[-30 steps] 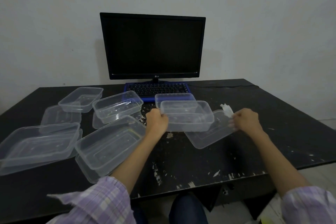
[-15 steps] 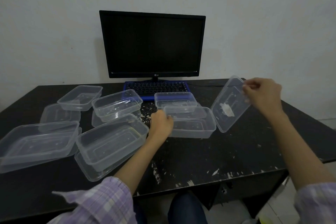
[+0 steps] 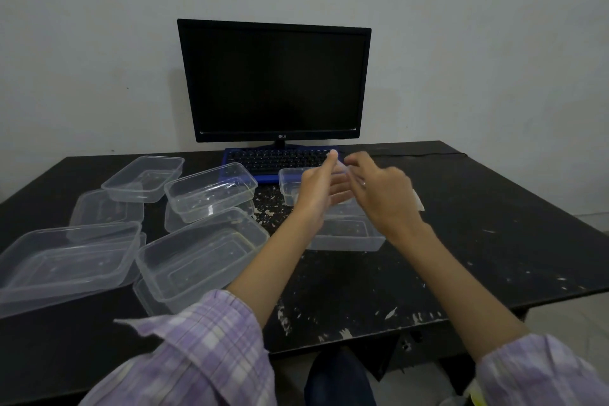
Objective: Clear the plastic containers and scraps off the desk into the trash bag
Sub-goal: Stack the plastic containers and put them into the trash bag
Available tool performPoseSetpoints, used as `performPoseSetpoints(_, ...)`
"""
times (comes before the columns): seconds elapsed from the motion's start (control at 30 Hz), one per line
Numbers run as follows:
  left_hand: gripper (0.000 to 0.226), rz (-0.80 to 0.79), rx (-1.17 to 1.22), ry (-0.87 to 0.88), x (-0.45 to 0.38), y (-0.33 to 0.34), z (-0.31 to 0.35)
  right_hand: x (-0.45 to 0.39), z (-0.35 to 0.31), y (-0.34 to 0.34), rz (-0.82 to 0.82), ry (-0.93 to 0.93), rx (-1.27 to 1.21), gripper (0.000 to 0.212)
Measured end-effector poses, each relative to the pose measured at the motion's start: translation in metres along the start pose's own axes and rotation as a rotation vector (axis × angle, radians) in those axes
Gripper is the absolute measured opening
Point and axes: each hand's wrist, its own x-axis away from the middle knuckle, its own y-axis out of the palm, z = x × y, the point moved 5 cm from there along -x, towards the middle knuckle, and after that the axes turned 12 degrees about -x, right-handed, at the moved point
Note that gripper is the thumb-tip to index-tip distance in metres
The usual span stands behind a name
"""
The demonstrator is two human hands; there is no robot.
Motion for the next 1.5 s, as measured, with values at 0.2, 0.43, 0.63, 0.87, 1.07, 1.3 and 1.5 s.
performPoseSetpoints(0.2,0.025,0.053,-0.115,-0.005,-0.005,-0.012,-0.003,0.007,-0.004,0.015,-0.067,0.016,-0.131,0.037)
performPoseSetpoints(0.43,0.033,0.101,-0.04,-0.082,-0.014,-0.042,-0.005,0.02,0.066,-0.006,0.029,0.553,-0.2,0.048)
performPoseSetpoints(0.63,0.026,0.165,-0.203,-0.088,-0.019,-0.049,-0.013,0.044,0.088,0.003,-0.035,0.919,-0.499,0.045)
performPoseSetpoints(0.87,0.013,0.299,-0.995,-0.021,-0.026,-0.062,-0.008,0.05,0.086,0.011,-0.045,0.898,-0.533,0.033)
performPoseSetpoints(1.07,0.016,0.199,-1.256,-0.112,-0.019,-0.056,-0.016,0.058,0.087,0.019,-0.047,0.937,-0.534,0.032)
performPoseSetpoints(1.3,0.016,0.183,-1.248,-0.145,-0.023,-0.059,-0.023,0.067,0.093,0.023,-0.065,1.032,-0.621,0.031)
performPoseSetpoints(1.5,0.019,0.154,-1.217,-0.167,-0.022,-0.06,-0.028,0.068,0.094,0.026,-0.086,1.111,-0.702,0.029)
